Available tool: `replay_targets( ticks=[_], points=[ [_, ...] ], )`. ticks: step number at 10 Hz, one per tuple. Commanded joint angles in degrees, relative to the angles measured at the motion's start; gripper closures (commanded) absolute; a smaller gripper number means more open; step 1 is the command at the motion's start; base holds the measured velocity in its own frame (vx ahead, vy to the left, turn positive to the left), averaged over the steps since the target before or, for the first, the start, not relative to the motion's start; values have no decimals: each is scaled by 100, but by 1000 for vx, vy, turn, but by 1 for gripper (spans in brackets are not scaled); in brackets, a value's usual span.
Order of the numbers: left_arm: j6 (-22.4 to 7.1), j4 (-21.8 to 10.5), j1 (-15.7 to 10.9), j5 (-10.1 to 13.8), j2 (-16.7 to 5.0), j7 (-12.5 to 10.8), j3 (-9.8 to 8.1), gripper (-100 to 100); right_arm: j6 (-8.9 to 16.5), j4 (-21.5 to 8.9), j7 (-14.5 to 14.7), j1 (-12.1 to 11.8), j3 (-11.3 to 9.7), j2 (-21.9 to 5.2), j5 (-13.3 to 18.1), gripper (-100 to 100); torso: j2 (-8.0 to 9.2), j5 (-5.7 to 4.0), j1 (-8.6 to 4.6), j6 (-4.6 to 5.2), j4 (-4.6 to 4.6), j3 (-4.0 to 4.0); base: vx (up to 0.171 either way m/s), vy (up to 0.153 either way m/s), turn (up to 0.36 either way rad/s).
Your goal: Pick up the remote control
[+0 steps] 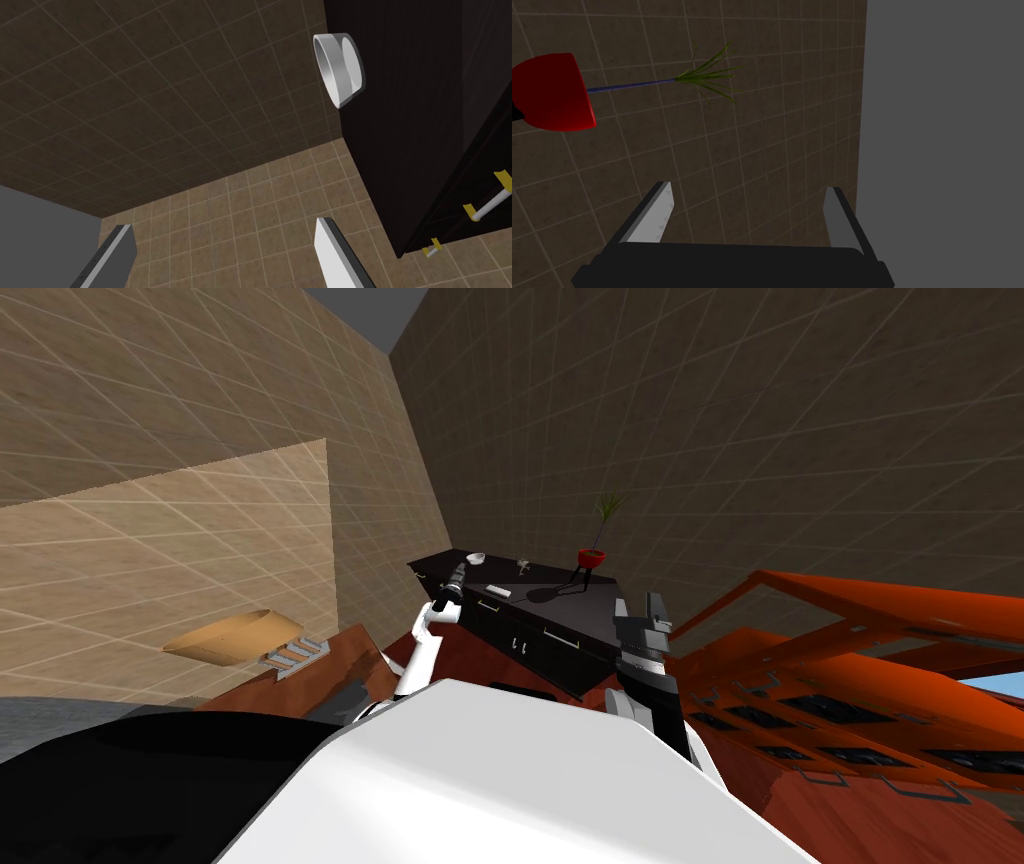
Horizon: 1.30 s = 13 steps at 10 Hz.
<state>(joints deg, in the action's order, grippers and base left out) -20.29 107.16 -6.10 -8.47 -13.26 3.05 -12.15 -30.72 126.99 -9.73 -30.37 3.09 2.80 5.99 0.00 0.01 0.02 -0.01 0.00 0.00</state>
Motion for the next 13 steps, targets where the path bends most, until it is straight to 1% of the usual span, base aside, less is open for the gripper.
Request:
replay_targets(
  ticks=[1, 2, 3, 4, 5, 6, 8, 9, 10, 11, 12, 13],
  points=[
    [-286, -286, -286, 67, -53, -4, -32, -100, 0, 0, 0, 0, 0, 0, 0, 0, 0, 0, 0, 0, 0, 0, -4, 12, -45],
    [-457, -302, -307, 67, -53, -4, -32, -100, 0, 0, 0, 0, 0, 0, 0, 0, -1, 0, 1, 2, 0, -1, -3, 14, -35],
    [-640, -546, -574, 144, -111, -10, -55, -100, 0, 0, 0, 0, 0, 0, 0, 0, -1, 0, 2, 0, 0, -1, -1, 17, -54],
    [-799, -607, -613, 144, -111, -10, -55, -100, 0, 0, 0, 0, 0, 0, 0, 0, -3, 0, 3, 2, -1, -2, 0, 15, -38],
    [-887, -607, -613, 144, -111, -10, -55, -100, 0, 0, 0, 0, 0, 0, 0, 0, -2, 1, 2, 0, -1, -1, 0, 6, 0],
    [-1098, -870, -882, 234, -174, -19, -70, -100, 0, 0, 0, 0, 0, 0, 0, 0, -1, 0, -1, 0, 0, -1, -1, 10, -54],
    [-1309, -925, -919, 234, -174, -19, -70, -100, 0, 0, 0, 0, 0, 0, 0, 0, -2, 0, 0, 1, -1, -1, 1, 10, -31],
    [-1513, -1196, -1182, 335, -241, -31, -79, -100, 0, 0, 0, 0, 0, 0, 0, 0, -1, 0, -1, -1, -1, -1, 3, 14, -82],
    [-1662, -1256, -1224, 335, -241, -31, -79, -100, 0, 0, 0, 0, 0, 0, 0, 0, -4, 0, 1, 3, -1, -2, 5, 16, -49],
    [-1735, -1256, -1224, 335, -241, -31, -79, -100, 0, 0, 0, 0, 0, 0, 0, 0, -4, 1, 2, -1, -1, -2, 3, 7, 11],
    [-1925, -1542, -1489, 447, -314, -46, -80, -100, 0, 0, 0, 0, 0, 0, 0, 0, -2, 0, 0, -1, -1, -1, 6, 11, -91],
    [-2087, -1597, -1526, 447, -314, -46, -80, -100, 0, 0, 0, 0, 0, 0, 0, 0, -4, -1, -1, 3, -1, -2, 7, 16, -55]
  ],
)
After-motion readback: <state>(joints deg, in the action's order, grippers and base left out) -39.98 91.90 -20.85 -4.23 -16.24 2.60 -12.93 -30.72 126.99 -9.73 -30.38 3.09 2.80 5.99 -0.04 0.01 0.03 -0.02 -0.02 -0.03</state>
